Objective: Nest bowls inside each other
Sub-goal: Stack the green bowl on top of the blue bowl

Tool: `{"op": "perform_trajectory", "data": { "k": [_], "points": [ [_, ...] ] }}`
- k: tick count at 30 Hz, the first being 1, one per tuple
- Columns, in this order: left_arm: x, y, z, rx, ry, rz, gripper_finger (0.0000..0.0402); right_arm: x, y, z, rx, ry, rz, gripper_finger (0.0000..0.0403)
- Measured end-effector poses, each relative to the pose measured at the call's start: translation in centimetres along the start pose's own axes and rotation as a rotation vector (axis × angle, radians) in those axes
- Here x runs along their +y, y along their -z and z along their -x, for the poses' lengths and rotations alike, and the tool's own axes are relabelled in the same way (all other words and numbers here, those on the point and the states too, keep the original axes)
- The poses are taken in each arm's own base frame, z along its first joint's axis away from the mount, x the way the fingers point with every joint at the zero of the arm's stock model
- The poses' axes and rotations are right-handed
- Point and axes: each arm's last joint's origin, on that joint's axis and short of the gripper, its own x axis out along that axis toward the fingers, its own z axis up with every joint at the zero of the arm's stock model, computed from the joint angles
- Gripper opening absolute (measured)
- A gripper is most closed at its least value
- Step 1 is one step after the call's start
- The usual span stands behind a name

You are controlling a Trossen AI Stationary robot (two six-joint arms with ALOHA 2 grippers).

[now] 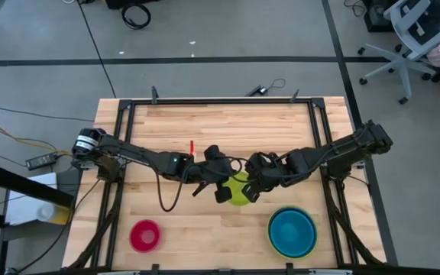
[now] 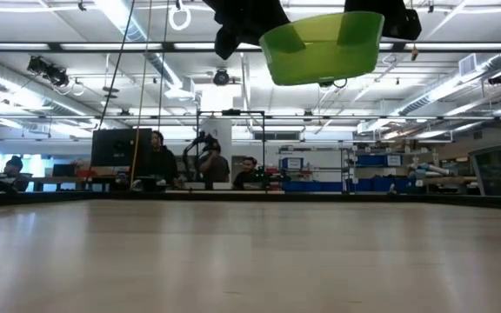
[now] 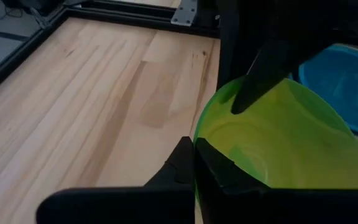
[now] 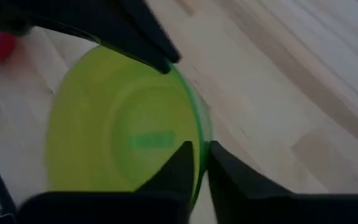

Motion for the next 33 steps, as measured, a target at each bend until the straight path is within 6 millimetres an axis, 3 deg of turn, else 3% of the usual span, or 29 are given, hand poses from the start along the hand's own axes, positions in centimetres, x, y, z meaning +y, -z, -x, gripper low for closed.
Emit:
{"op": "perform_trajectory", "data": {
  "k": [3, 8, 13, 18, 26, 29, 33],
  "points": [
    [0.1, -0.2, 0.3, -0.010, 0.003, 0.022, 0.0000, -0.2, -0.1, -0.1, 0.012, 0.007, 0.011, 0.0014],
    [0.1, -0.7, 1.1, -0.028, 0.017, 0.002, 0.0009, -0.4, -0.3, -0.1, 0.026, -0.001, 0.013, 0.0008],
    [0.3, -1.0, 2.4, -0.025, 0.021, 0.019, 0.0064, -1.0, 0.6, 0.5, 0.115, 0.026, 0.044, 0.0007],
    [1.1, -0.8, 4.4, 0.058, 0.000, 0.058, 0.0124, -1.6, 2.2, 2.7, 0.177, 0.050, 0.075, 0.0007],
    [1.1, 1.8, 9.6, 0.326, -0.039, 0.007, 0.0157, -0.9, 7.8, 6.9, 0.272, -0.019, 0.212, 0.0006],
    [0.7, 3.2, 11.0, 0.432, -0.066, -0.023, 0.0157, -0.7, 10.4, 7.2, 0.297, -0.019, 0.203, 0.0006],
    [-0.5, 4.1, 11.9, 0.471, -0.059, -0.027, 0.0157, -0.5, 13.7, 6.0, 0.326, 0.021, 0.158, 0.0006]
  ]
}}
